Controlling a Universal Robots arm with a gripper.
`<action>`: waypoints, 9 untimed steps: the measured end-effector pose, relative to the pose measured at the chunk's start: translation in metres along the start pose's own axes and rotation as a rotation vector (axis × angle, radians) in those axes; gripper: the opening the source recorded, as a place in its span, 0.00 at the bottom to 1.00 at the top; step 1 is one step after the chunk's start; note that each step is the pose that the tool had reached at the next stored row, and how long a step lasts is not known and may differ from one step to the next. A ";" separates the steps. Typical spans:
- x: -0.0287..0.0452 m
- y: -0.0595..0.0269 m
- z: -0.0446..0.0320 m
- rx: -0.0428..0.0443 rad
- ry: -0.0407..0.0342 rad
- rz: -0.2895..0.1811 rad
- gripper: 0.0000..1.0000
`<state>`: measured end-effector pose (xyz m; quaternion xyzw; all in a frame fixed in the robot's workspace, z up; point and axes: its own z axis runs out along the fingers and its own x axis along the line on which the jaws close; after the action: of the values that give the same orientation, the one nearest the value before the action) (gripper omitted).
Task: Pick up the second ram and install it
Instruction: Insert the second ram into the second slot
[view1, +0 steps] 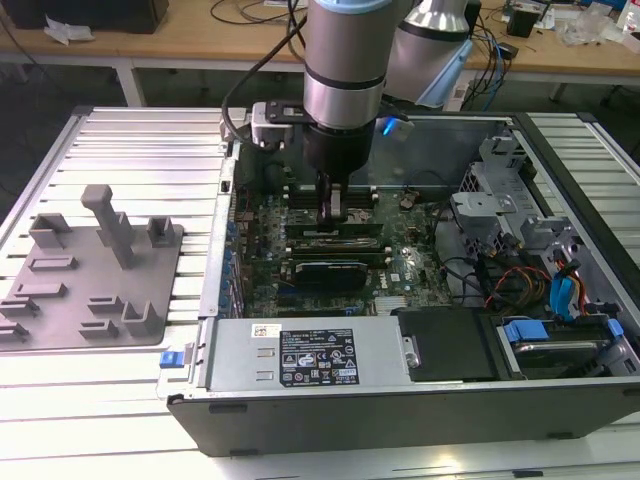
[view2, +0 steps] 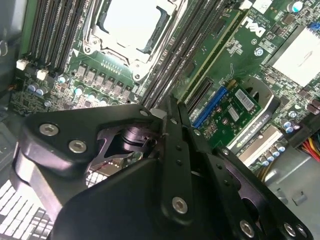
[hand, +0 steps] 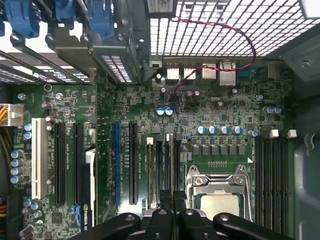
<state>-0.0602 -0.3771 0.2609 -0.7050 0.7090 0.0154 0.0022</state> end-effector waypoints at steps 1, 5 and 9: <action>0.0001 0.0000 0.0030 -0.0001 -0.0017 -0.001 0.10; 0.0002 -0.0020 0.0079 -0.0005 -0.0018 -0.011 0.10; 0.0002 -0.0098 0.0099 -0.0012 -0.0018 -0.012 0.10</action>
<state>-0.0506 -0.3771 0.2508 -0.7093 0.7048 0.0165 0.0025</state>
